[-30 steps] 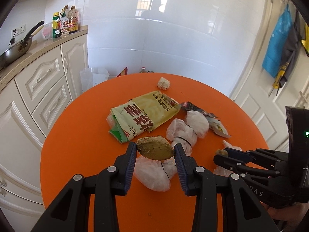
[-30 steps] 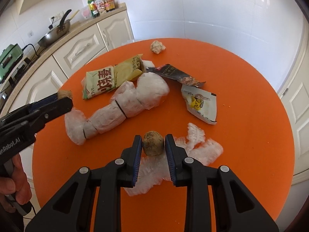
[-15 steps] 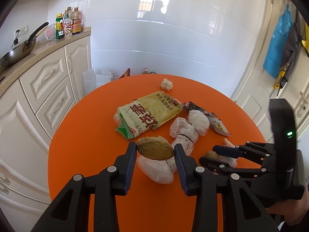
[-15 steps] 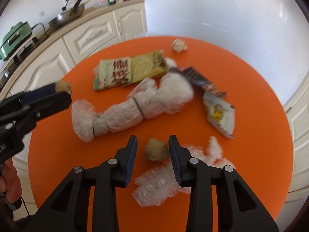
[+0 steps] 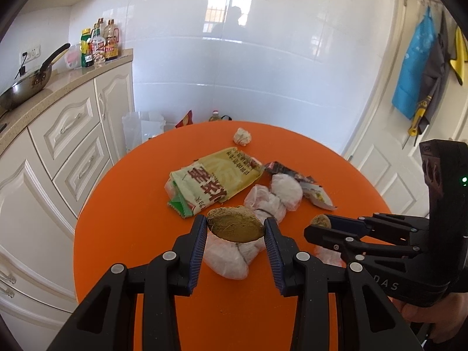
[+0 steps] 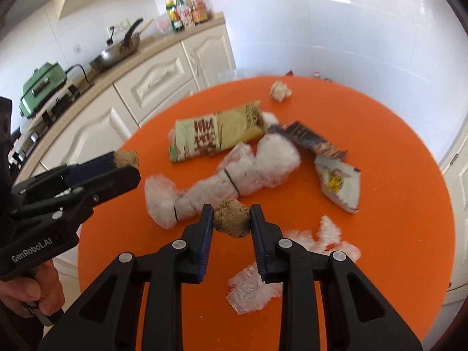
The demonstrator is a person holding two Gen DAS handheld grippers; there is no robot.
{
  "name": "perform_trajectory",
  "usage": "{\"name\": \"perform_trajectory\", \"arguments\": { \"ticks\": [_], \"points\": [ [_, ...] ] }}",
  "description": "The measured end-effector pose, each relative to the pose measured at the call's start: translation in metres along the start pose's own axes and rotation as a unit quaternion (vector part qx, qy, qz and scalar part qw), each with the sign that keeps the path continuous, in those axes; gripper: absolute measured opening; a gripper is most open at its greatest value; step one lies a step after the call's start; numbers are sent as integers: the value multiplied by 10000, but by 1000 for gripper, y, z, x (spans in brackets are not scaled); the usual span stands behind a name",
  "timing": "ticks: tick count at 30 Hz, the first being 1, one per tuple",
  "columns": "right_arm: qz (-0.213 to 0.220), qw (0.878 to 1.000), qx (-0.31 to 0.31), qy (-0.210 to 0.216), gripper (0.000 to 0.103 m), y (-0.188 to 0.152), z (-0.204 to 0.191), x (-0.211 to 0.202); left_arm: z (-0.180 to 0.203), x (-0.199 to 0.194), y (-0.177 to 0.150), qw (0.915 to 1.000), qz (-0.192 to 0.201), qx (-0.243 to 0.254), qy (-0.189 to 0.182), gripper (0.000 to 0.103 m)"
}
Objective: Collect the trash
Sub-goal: 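Lift the bread crust and brown ball with both grippers off the table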
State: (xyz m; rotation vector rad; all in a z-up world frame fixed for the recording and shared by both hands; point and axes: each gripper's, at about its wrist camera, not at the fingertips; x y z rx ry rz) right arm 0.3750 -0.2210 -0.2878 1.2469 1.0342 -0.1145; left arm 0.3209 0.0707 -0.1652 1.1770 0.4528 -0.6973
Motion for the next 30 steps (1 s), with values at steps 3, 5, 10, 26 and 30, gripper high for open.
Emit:
{"name": "perform_trajectory", "arguments": {
  "ticks": [3, 5, 10, 26, 30],
  "points": [
    [264, 9996, 103, -56, 25, 1, 4, -25, 16, -9, 2, 9999, 99, 77, -74, 36],
    [435, 9988, 174, -163, 25, -4, 12, -39, 30, -16, 3, 9996, 165, 152, -148, 36],
    [931, 9931, 515, -487, 25, -13, 38, -93, 76, -36, 6, 9975, 353, 425, -443, 36],
    [1682, 9423, 1920, -2165, 25, -131, 149, -268, 276, -57, -21, 9645, 180, 1693, -2020, 36],
    [1658, 9219, 2441, -2512, 25, -177, 177, -295, 328, -40, -43, 9481, -243, 2088, -2386, 36]
  ]
}}
Point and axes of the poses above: each gripper's, at about its wrist camera, not at the fingertips, and x roughly the way its jaws point, z to its right, y to its top, and after that the axes turned 12 degrees about -x, right-handed
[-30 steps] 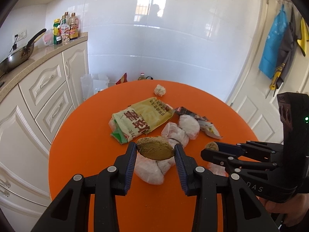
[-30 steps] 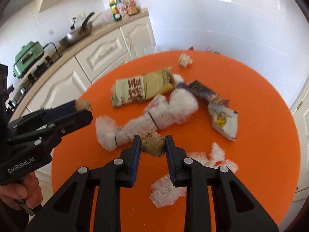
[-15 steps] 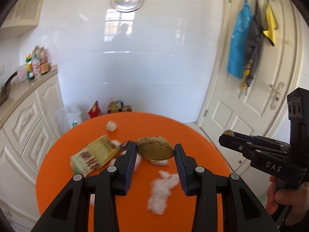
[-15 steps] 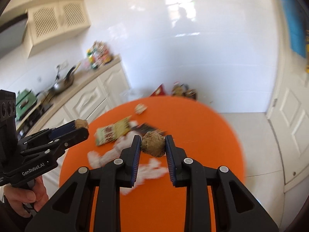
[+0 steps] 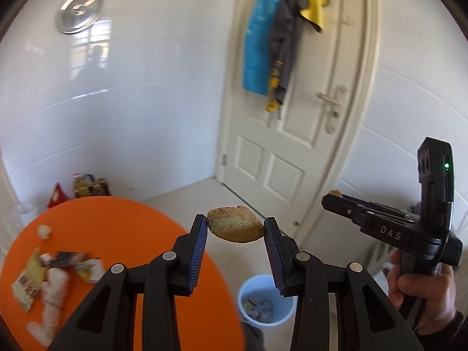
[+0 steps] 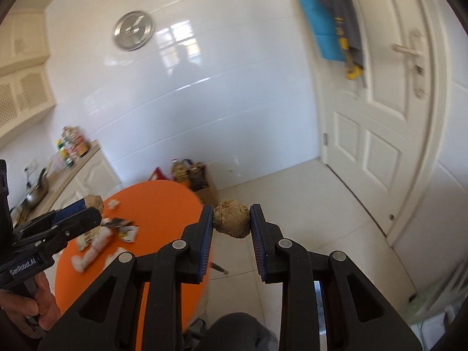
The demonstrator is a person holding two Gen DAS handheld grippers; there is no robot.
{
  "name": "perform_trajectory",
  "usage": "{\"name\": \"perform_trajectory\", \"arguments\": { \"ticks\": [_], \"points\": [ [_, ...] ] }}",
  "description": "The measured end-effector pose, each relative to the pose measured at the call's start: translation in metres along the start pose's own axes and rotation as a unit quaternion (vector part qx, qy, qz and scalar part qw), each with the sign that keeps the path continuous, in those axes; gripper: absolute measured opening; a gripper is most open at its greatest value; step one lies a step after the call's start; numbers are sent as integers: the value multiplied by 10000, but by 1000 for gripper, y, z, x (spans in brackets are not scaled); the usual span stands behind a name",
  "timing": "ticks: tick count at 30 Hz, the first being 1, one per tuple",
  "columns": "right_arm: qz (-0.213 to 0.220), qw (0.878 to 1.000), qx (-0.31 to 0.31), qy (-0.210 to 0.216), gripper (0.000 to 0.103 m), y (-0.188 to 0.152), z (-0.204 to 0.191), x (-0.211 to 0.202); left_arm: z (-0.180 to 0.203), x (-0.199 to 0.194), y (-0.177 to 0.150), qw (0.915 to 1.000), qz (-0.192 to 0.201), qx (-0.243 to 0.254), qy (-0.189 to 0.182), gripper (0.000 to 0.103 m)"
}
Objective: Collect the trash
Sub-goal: 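Lift the bread crust and brown ball with both grippers off the table, then carry the crust and ball with both grippers to the blue bucket, then open both grippers over the blue bucket, dropping crust and ball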
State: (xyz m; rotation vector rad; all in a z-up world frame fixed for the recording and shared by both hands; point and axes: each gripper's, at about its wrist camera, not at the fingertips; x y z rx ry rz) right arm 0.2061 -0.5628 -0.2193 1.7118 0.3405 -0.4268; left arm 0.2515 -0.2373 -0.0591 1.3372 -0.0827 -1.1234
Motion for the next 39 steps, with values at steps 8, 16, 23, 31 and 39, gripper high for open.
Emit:
{"name": "perform_trajectory", "arguments": {
  "ticks": [8, 16, 23, 31, 39],
  "points": [
    [-547, 9921, 976, -569, 25, -62, 100, 16, 63, 108, -22, 9894, -1272, 359, -607, 35],
    [-1233, 9733, 1846, -585, 25, -126, 168, 73, 82, 212, -46, 9672, -2421, 466, -608, 35],
    [-1664, 9578, 2289, -512, 26, -162, 203, 117, 80, 282, -45, 9524, -2989, 458, -399, 36],
    [-1902, 9488, 2469, -519, 55, -176, 215, 147, 89, 343, -29, 9454, -3218, 486, -190, 64],
    [-1837, 9442, 2649, -682, 99, -179, 216, 141, 87, 345, -32, 9484, -3110, 621, 56, 77]
  ]
}}
Point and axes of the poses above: each gripper's, at about its wrist camera, not at the fingertips, and x roughly the way its jaws point, z to its right, y to its top, and after that the axes turned 12 degrees about -x, right-handed
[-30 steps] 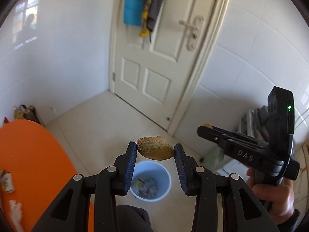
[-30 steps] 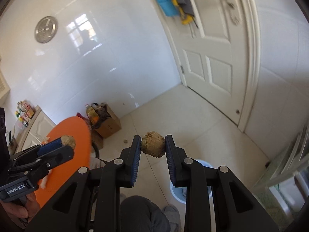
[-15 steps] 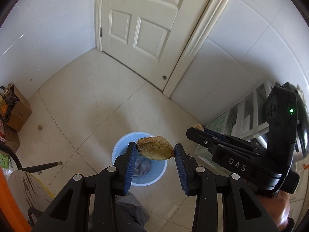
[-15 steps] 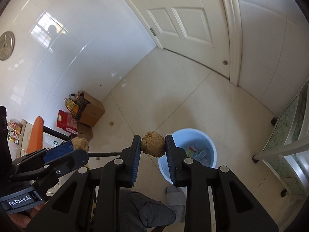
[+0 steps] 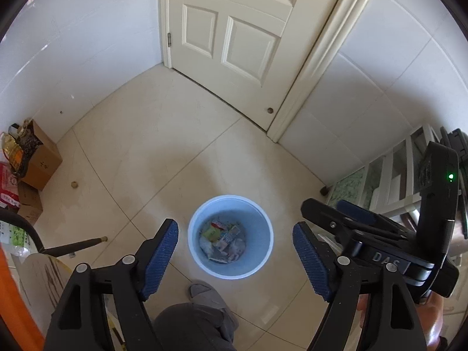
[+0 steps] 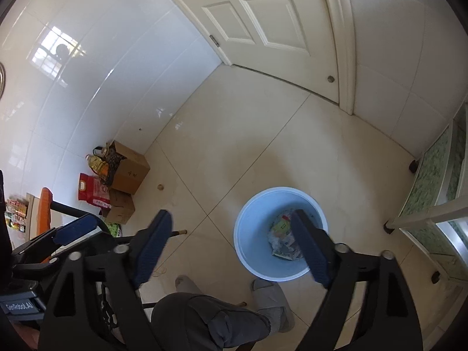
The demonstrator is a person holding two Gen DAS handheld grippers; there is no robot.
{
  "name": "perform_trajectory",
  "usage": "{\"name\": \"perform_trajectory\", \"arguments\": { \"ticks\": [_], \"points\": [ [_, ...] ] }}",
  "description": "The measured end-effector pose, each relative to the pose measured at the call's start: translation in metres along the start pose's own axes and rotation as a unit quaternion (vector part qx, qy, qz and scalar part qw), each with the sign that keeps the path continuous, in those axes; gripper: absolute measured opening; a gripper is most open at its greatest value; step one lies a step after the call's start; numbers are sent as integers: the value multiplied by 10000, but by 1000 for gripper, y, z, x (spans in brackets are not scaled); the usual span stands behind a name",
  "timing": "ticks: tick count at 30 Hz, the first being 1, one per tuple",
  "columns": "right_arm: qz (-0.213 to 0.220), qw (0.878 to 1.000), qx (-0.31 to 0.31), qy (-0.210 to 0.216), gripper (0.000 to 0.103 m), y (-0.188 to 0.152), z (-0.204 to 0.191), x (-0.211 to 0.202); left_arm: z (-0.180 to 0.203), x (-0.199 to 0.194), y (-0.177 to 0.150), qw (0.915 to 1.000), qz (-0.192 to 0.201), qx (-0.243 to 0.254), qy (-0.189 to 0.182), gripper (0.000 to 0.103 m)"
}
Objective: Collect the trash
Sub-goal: 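Open both grippers over the blue bucket, dropping crust and ball, then move both tools back to the orange table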
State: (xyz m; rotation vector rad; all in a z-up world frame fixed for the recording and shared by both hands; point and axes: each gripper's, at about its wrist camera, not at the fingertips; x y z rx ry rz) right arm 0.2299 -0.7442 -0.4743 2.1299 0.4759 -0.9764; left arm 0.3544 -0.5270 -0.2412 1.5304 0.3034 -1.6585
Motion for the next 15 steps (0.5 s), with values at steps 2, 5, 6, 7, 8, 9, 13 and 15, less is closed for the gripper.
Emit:
{"name": "perform_trajectory", "arguments": {
  "ticks": [2, 5, 6, 7, 8, 9, 13, 15],
  "points": [
    [83, 9999, 98, -76, 103, -2, 0, -6, 2, -14, -6, 9998, 184, 51, 83, 82],
    [140, 9995, 207, -210, 103, -3, -3, -16, 4, -37, -17, 9988, 472, 47, 141, 88],
    [170, 9993, 200, -274, 103, -3, -6, -20, 5, -44, -20, 9984, 549, 38, 159, 88],
    [211, 9991, 186, -314, 103, -4, -9, -24, 4, -52, -24, 9979, 623, 27, 161, 88],
    [250, 9991, 170, -300, 103, -4, -13, -30, 3, -60, -30, 9975, 689, 20, 152, 88],
    [283, 9991, 146, -287, 103, -3, -17, -35, 1, -68, -34, 9970, 764, 10, 138, 88],
    [553, 9979, -50, -329, 103, -2, -42, -65, -7, -113, -55, 9928, 1190, -69, 80, 89],
    [734, 9966, -149, -333, 103, 0, -60, -83, -18, -139, -69, 9903, 1381, -117, 66, 91]
  ]
}}
Point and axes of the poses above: each gripper's, at about its wrist camera, not at the fingertips, and x roughly the way its jaws point, z to its right, y to its top, and after that the axes turned 12 degrees about -x, right-handed
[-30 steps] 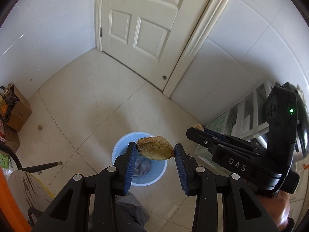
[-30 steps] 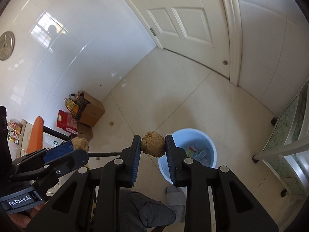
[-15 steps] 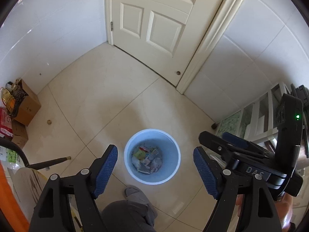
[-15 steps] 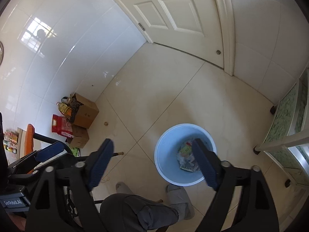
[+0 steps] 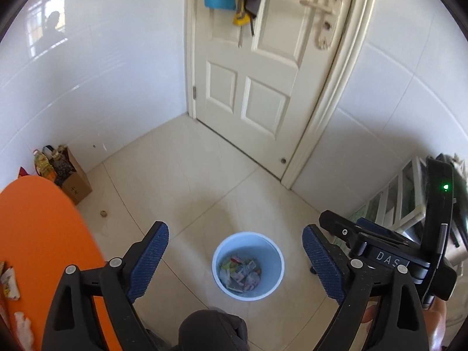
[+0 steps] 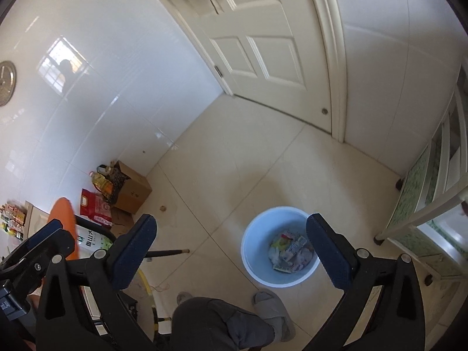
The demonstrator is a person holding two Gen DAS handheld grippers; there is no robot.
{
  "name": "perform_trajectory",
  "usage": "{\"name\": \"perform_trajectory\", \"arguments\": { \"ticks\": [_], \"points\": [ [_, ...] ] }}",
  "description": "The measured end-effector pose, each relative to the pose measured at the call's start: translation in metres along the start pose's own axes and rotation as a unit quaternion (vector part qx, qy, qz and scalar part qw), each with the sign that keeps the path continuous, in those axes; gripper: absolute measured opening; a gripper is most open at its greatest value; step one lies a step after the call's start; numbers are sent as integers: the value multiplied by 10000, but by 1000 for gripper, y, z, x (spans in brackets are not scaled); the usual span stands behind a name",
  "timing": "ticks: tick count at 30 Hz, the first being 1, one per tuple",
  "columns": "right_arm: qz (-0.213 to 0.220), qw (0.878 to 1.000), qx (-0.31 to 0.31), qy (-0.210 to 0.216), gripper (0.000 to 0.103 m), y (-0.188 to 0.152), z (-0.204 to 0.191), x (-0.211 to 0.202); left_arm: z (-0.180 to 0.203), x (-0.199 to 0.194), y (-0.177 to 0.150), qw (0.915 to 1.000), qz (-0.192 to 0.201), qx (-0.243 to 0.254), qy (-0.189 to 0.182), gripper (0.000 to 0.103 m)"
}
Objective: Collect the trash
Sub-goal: 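Move both tools back to the orange table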
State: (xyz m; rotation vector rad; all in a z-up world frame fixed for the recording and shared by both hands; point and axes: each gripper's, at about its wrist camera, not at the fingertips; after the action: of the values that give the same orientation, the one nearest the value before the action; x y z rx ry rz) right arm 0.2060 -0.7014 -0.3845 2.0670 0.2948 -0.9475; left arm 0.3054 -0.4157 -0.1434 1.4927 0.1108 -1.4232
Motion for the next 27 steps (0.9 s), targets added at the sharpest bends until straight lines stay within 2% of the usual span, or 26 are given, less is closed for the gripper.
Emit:
{"name": "perform_trajectory", "arguments": {
  "ticks": [5, 12, 18, 22, 27],
  "points": [
    [443, 9981, -412, 143, 103, 11, -51, -45, -37, -78, -18, 9979, 592, -273, 44, 95],
    [1000, 9877, -1107, 459, 103, 14, -139, -102, -93, -184, -57, 9883, 1357, -641, 266, 100],
    [1291, 9730, -1744, 783, 103, 5, -216, -134, -136, -267, -106, 9727, 1988, -1039, 601, 101],
    [1422, 9601, -2181, 1020, 103, -8, -267, -151, -167, -324, -149, 9571, 2401, -1368, 865, 102],
    [1579, 9446, -2610, 1215, 103, -24, -324, -164, -185, -373, -205, 9411, 2727, -1596, 1202, 102]
  ]
}}
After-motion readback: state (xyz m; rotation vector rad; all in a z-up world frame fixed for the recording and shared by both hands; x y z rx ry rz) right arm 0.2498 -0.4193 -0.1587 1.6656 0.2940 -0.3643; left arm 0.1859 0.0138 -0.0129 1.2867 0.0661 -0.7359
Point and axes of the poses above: each gripper's, at about its wrist camera, not at the fingertips, and x roughly the way its jaws point, z to its right, y to its top, and after that the axes turned 12 degrees about -x, right-handed
